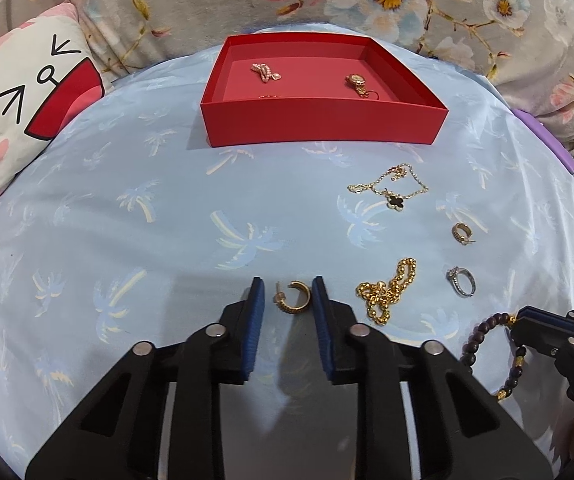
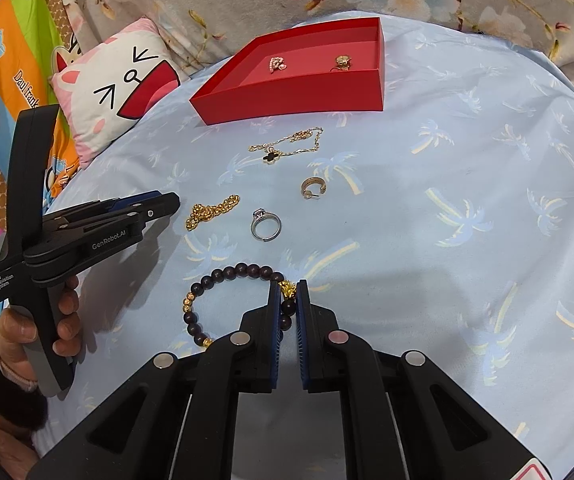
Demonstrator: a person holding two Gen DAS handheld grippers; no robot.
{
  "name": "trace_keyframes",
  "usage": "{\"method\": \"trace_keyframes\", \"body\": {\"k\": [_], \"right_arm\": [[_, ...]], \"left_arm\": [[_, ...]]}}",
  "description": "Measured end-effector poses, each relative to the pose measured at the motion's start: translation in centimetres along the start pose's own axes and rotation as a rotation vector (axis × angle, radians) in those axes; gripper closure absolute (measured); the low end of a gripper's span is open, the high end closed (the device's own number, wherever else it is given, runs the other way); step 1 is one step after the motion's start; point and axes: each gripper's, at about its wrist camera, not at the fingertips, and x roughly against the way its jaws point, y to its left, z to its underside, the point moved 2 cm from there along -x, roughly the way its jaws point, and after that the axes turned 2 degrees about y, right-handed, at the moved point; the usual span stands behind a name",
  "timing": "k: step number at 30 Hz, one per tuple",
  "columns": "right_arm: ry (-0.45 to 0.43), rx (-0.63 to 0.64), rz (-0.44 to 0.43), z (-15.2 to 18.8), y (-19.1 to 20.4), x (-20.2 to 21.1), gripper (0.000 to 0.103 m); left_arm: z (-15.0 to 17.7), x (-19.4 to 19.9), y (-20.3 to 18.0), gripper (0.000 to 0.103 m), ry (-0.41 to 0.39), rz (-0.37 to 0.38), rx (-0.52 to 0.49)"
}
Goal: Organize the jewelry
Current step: 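Grasp the gold hoop earring with the left tool while the right tool lifts the bead bracelet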
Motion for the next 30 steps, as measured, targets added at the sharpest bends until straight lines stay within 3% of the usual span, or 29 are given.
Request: {"method": "trace_keyframes", "body": {"k": [17, 30], "right_arm": [[-0.005, -0.002, -0.003, -0.1, -0.1, 0.1, 0.096], [-0.119, 0.103, 0.007, -3.5, 1.9, 4.5, 0.096]], "left_arm": [[0.7, 0.7, -0.3, 0.085, -0.004, 0.058, 0.005], [-0.8, 3.9, 0.9, 0.085, -0.045, 0.095, 0.024]]}}
